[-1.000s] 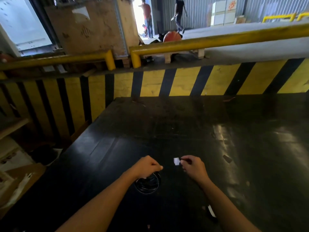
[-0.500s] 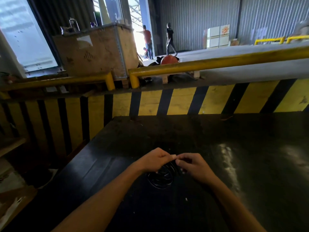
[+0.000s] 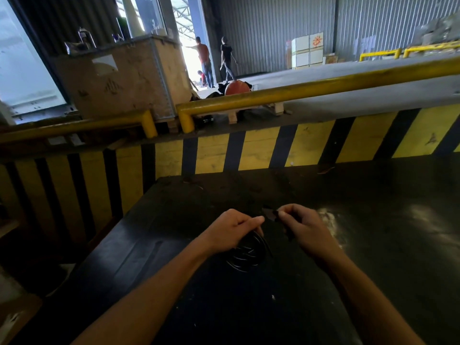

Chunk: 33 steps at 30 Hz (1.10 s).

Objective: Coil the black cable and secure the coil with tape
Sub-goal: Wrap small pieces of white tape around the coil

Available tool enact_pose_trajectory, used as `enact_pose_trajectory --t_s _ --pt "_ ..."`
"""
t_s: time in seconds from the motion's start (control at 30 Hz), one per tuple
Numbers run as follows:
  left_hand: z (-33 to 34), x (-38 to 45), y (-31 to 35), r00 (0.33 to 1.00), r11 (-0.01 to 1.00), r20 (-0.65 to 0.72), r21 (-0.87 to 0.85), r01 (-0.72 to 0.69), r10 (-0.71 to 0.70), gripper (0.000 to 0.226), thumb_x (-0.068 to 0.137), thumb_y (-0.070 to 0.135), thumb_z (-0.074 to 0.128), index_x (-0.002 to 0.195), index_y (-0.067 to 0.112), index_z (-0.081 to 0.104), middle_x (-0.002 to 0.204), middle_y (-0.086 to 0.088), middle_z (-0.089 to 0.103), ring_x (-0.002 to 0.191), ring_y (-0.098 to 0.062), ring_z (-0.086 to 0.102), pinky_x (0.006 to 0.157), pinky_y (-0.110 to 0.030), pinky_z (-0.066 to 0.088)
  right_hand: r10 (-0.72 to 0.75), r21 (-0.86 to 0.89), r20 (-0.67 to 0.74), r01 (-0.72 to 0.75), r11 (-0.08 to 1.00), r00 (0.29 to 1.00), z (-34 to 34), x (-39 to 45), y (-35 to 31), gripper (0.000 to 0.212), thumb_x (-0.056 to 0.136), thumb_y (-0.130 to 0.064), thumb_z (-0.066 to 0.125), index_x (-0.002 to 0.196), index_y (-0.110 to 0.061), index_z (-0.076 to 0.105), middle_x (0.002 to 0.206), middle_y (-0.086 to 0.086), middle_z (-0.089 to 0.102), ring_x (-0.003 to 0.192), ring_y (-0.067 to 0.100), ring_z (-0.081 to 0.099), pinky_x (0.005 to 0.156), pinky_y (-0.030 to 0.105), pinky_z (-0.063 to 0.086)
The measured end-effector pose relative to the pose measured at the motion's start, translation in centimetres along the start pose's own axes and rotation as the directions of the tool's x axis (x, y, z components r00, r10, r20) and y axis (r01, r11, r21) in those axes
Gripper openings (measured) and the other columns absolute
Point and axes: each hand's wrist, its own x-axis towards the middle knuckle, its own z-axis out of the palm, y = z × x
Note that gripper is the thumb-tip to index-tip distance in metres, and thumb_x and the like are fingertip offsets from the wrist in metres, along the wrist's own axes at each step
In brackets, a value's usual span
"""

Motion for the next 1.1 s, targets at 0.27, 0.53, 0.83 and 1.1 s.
enact_pose_trajectory --t_s 0.27,0.53,0.83,1.1 --pt "-0.6 0.4 1.3 0.995 1.000 0.097 -0.022 0.002 0.001 0.034 0.097 0.037 0.041 0.073 0.023 0.061 0.059 0.004 0.055 0.046 -0.003 0.051 0.048 -0.013 0.042 -0.065 0.008 0.132 0.065 0.998 0.989 0.9 -0.8 -0.6 0.016 0.091 -0.009 0.054 0.100 -0.013 0.065 0.083 -0.007 0.063 0.062 -0.013 0.059 0.052 0.008 0.044" --pt "-0.9 0.4 1.8 0.997 1.000 0.081 -0.010 -0.017 0.018 0.036 0.097 0.034 0.043 0.067 0.021 0.058 0.058 0.004 0.056 0.052 -0.009 0.054 0.061 -0.027 0.048 0.122 0.199 0.009 -0.122 0.972 0.992 -1.2 -0.3 -0.2 0.019 0.095 -0.017 0.044 0.094 -0.014 0.063 0.073 0.004 0.056 0.060 0.008 0.054 0.058 0.024 0.043" --pt "-1.0 0.1 2.5 0.992 0.996 0.130 -0.087 0.000 0.011 0.033 0.097 0.032 0.042 0.070 0.019 0.057 0.059 0.005 0.052 0.050 -0.006 0.049 0.053 -0.019 0.042 0.131 0.554 -0.013 -0.102 0.826 0.991 -0.8 -0.1 -1.0 0.015 0.096 -0.013 0.041 0.092 -0.012 0.055 0.104 0.012 0.068 0.074 0.013 0.069 0.070 0.028 0.052" --pt "-0.7 0.0 3.1 0.991 0.996 0.130 -0.093 -0.010 0.022 0.034 0.096 0.034 0.044 0.071 0.019 0.061 0.062 0.001 0.055 0.061 -0.024 0.051 0.062 -0.033 0.044 0.002 0.216 0.007 -0.003 0.976 1.000 -0.8 -0.1 -0.9 0.016 0.081 -0.010 0.064 0.094 -0.020 0.062 0.104 0.007 0.066 0.098 0.020 0.063 0.088 0.039 0.052"
